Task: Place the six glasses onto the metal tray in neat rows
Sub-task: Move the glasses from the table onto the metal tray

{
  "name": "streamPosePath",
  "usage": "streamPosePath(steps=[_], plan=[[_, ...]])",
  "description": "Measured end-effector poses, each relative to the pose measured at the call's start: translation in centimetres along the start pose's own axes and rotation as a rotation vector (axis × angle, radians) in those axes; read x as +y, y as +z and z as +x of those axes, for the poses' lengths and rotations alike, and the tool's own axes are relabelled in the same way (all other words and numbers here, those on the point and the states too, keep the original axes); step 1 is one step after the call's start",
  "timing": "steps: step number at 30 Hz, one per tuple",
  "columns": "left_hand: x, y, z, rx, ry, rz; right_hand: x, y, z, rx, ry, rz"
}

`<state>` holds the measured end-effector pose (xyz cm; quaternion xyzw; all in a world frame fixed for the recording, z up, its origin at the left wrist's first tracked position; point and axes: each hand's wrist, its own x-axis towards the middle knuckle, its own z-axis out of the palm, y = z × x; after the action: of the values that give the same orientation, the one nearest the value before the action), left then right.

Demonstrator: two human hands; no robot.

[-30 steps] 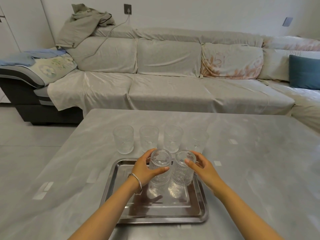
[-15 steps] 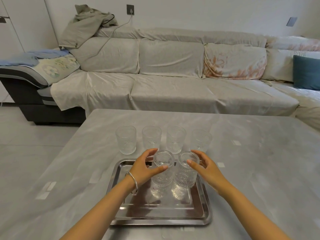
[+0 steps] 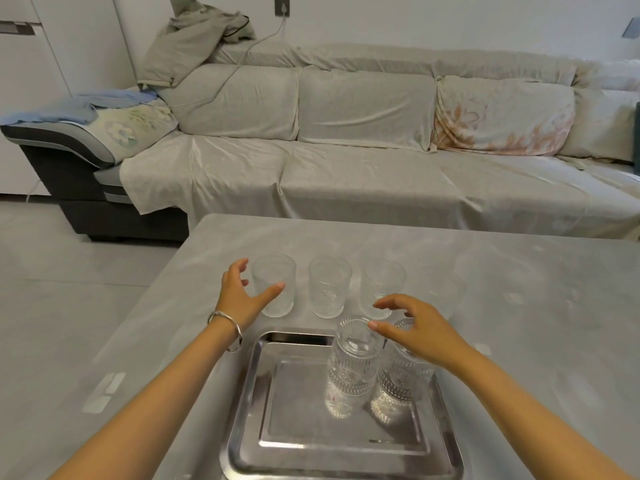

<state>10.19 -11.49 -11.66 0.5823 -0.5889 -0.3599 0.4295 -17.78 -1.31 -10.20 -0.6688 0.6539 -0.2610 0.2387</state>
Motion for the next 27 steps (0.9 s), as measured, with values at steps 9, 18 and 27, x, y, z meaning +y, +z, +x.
streamPosePath(steps=[9,18,27], plan=[[-0.3,1.5,2.6,-0.056,0.033,0.062,-0.2,0.1,0.0,0.005,0.031,0.019],[0.3,-1.3,-0.1,0.147,0.063,-0.171,-0.3,-0.3,-0.2,-0.032,0.044,-0.004],[4.9,-5.7,-5.0,-0.124,-0.122,-0.679,-8.0,0.8,-0.4,-0.036,-0.073,0.34]])
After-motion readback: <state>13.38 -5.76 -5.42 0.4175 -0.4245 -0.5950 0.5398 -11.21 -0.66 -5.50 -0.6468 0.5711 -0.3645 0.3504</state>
